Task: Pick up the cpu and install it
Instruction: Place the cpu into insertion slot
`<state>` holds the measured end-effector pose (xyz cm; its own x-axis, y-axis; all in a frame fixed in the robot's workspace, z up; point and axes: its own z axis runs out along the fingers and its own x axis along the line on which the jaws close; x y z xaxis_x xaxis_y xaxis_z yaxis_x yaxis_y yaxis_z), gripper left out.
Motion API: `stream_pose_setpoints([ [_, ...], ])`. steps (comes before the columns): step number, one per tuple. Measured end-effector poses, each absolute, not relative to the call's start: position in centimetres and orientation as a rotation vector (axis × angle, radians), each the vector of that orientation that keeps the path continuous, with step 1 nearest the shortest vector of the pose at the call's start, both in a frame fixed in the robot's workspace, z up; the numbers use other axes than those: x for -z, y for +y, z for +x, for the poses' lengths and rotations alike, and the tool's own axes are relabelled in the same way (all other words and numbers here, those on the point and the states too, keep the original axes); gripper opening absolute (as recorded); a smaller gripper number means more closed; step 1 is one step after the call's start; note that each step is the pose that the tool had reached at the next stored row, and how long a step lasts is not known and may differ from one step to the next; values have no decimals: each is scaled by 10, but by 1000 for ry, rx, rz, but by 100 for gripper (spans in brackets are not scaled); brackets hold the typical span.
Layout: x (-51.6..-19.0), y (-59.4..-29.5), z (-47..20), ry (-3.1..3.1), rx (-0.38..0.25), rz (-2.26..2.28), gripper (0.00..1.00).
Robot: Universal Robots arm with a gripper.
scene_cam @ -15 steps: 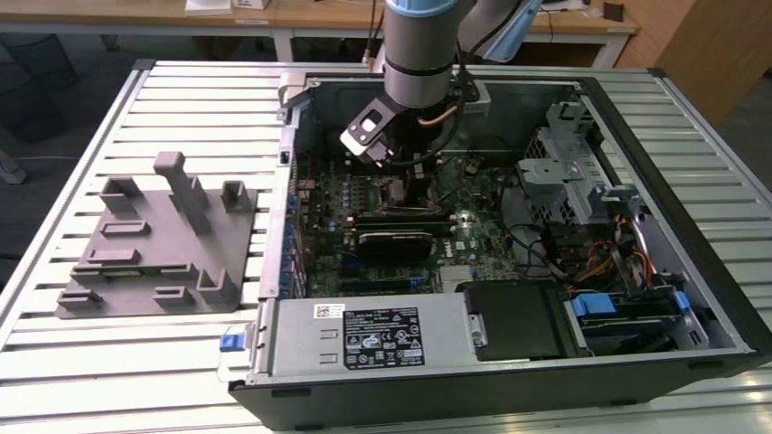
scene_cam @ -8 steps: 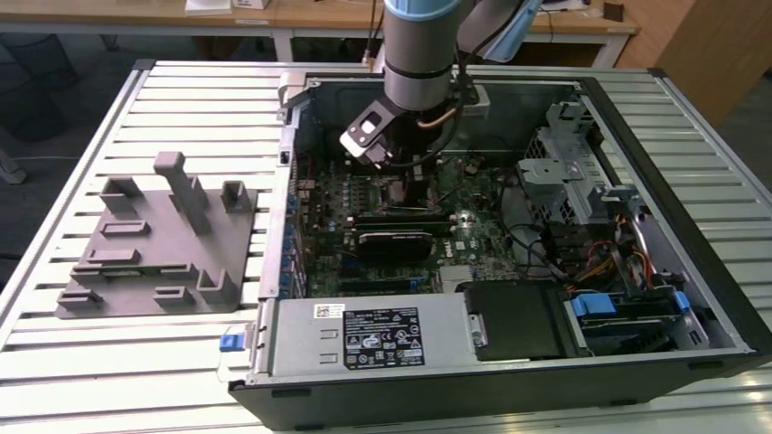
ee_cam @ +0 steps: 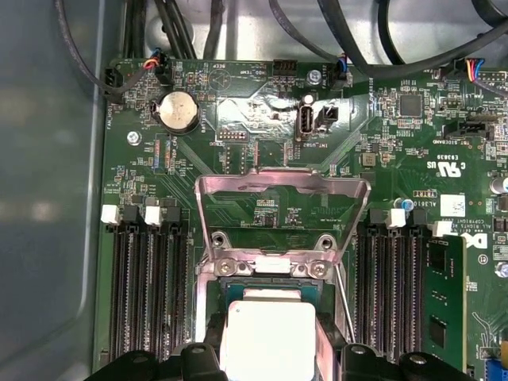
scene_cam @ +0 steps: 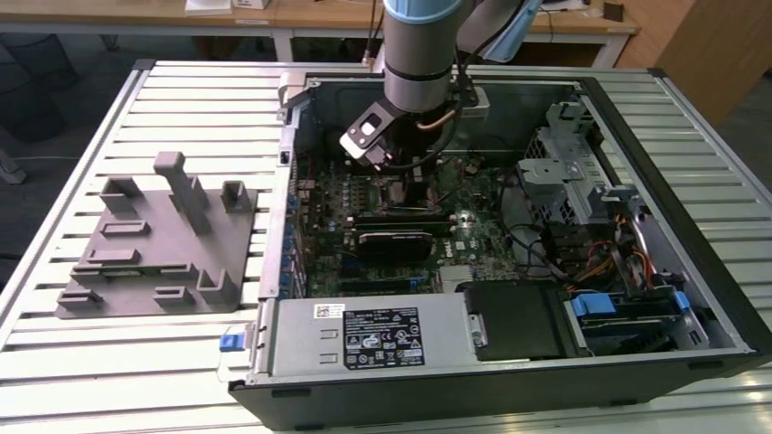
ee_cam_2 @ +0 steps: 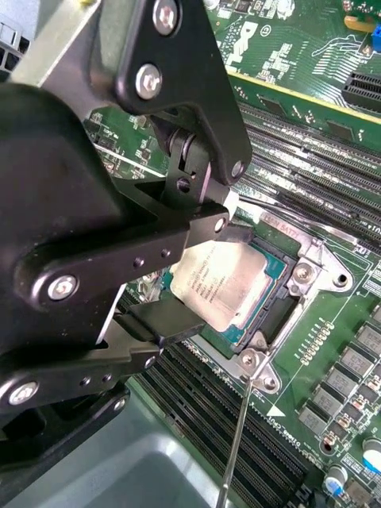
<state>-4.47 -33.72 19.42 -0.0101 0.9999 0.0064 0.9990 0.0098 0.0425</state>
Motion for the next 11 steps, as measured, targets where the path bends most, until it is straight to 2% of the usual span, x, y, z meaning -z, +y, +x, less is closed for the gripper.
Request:
stream_pose_setpoints([
  [8,-194,-337,-45,2213,-55,2193,54],
  [9,-194,-337,-45,2213,-55,2193,60],
  [11,-194,-337,-45,2213,-55,2193,60],
])
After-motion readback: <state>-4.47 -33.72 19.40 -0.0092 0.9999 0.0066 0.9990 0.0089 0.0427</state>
